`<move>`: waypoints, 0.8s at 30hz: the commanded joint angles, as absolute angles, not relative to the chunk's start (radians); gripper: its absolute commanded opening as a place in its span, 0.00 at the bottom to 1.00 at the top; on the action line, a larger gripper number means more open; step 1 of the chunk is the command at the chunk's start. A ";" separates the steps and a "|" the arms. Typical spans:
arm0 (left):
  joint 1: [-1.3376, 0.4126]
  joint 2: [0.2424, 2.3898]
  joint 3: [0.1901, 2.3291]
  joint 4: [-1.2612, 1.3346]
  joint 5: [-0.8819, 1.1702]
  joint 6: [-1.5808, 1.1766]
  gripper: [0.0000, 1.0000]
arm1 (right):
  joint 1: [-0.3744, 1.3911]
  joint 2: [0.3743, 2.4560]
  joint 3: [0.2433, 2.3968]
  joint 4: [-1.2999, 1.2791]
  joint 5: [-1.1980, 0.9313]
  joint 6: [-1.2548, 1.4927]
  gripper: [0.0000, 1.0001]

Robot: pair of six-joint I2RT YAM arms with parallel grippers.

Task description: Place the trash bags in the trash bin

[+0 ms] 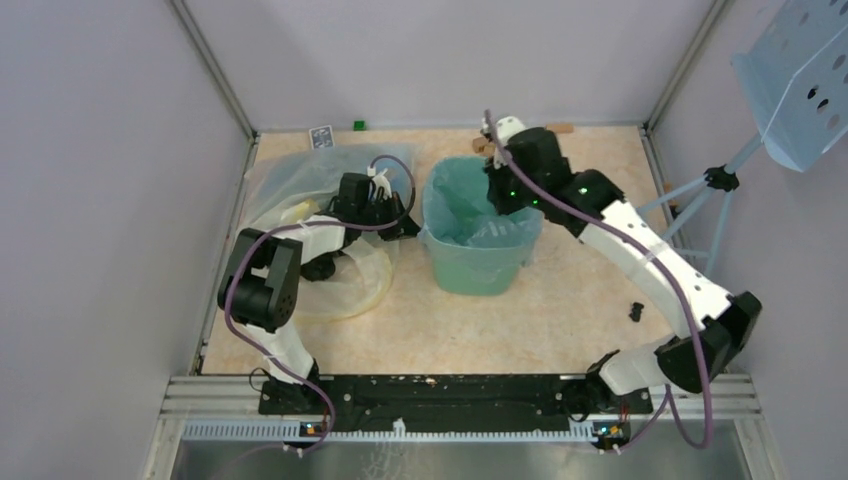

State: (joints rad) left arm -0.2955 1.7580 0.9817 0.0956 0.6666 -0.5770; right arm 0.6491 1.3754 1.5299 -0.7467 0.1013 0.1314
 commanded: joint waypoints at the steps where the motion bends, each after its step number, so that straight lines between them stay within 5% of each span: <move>1: -0.297 1.771 1.018 0.112 0.686 -0.568 0.00 | 0.696 1.425 1.464 -0.787 0.089 0.063 0.00; 24: -0.326 1.808 1.063 0.055 0.690 -0.532 0.00 | 0.704 1.659 1.348 -0.776 0.043 0.019 0.00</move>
